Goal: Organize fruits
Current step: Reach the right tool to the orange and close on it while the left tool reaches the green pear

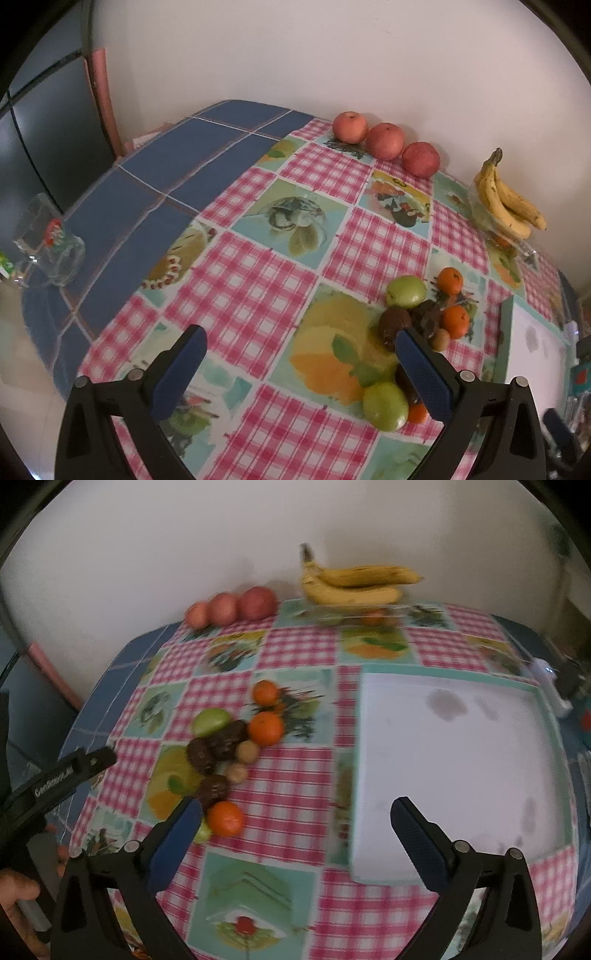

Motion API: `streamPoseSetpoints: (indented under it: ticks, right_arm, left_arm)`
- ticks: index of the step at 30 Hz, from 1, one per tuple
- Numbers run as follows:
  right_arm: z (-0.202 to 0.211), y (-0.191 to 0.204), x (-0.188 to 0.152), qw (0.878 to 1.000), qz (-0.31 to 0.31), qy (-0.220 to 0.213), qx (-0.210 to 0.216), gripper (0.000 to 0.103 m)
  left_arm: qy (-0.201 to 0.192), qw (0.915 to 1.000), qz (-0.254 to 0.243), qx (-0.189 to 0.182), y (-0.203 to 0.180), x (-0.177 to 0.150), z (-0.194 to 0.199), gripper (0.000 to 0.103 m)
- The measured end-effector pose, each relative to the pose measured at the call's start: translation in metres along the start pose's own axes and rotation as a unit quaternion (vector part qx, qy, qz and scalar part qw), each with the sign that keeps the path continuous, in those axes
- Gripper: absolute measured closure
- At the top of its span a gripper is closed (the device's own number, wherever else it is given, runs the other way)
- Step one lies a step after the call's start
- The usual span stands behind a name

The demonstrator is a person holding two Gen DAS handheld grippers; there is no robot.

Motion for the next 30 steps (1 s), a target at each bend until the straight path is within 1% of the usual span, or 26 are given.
streamPoseSetpoints:
  ticks: [1,3,4,5,6,7,9,12,15,16,18,22,26,27,30]
  right_arm:
    - [-0.007,0.006,0.002,1.000,0.009,0.007,0.007,0.015]
    - [-0.019,0.015,0.004,0.999,0.020,0.022,0.016,0.025]
    - [-0.027,0.020,0.004,0.999,0.026,0.033,0.022,0.026]
    - [-0.033,0.022,0.003,0.998,0.028,0.041,0.026,0.027]
    - [-0.041,0.025,0.003,0.998,0.032,0.052,0.029,0.031]
    - [-0.047,0.028,0.002,0.997,0.033,0.063,0.035,0.037]
    - [-0.058,0.033,-0.002,0.995,0.032,0.083,0.051,0.043]
    - [-0.069,0.039,-0.006,0.992,0.040,0.106,0.059,0.044]
    - [-0.076,0.047,-0.010,0.989,0.052,0.122,0.064,0.044]
    - [-0.078,0.050,-0.011,0.988,0.055,0.126,0.067,0.045]
    - [-0.080,0.053,-0.011,0.988,0.060,0.129,0.065,0.046]
    - [-0.084,0.052,-0.008,0.989,0.052,0.123,0.068,0.046]
    - [-0.086,0.047,-0.006,0.988,0.033,0.123,0.082,0.047]
    - [-0.086,0.045,-0.006,0.988,0.029,0.123,0.088,0.049]
    - [-0.087,0.046,-0.004,0.987,0.022,0.119,0.103,0.058]
  left_arm:
    - [0.008,0.9998,0.008,-0.015,0.000,0.002,-0.004,0.000]
    - [0.014,0.9991,0.016,-0.037,-0.002,0.004,-0.009,0.000]
    - [0.015,0.9990,0.014,-0.041,-0.005,0.004,-0.011,0.000]
    - [0.013,0.9992,0.011,-0.037,-0.006,0.005,-0.014,0.000]
    - [0.011,0.9993,0.009,-0.033,-0.008,0.005,-0.016,0.000]
    - [0.012,0.9995,0.006,-0.030,-0.009,0.005,-0.020,0.000]
    - [0.027,0.9993,0.008,-0.024,-0.008,0.004,-0.030,0.000]
    - [0.051,0.9974,0.042,-0.026,-0.003,0.004,-0.043,0.000]
    - [0.047,0.9962,0.071,-0.020,0.002,0.005,-0.048,0.000]
    - [0.050,0.9955,0.077,-0.024,0.002,0.006,-0.049,0.000]
    - [0.065,0.9937,0.085,-0.035,-0.001,0.004,-0.052,0.000]
    - [0.100,0.9918,0.069,-0.040,-0.008,-0.005,-0.055,0.000]
    - [0.134,0.9847,0.094,-0.061,-0.004,-0.012,-0.059,0.001]
    - [0.143,0.9825,0.100,-0.064,-0.002,-0.015,-0.061,0.002]
    - [0.152,0.9802,0.111,-0.062,0.001,-0.018,-0.062,0.003]
Point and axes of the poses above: each gripper's, at about its wrist camera, not at the fingertips, and z roughly against the way its jaws point, y to its left, x to its top, the point moved 4 cm from there along -z, roughly the way its jaws point, and after that the axes turned 10 degrees about z, right-handed, at the moved point
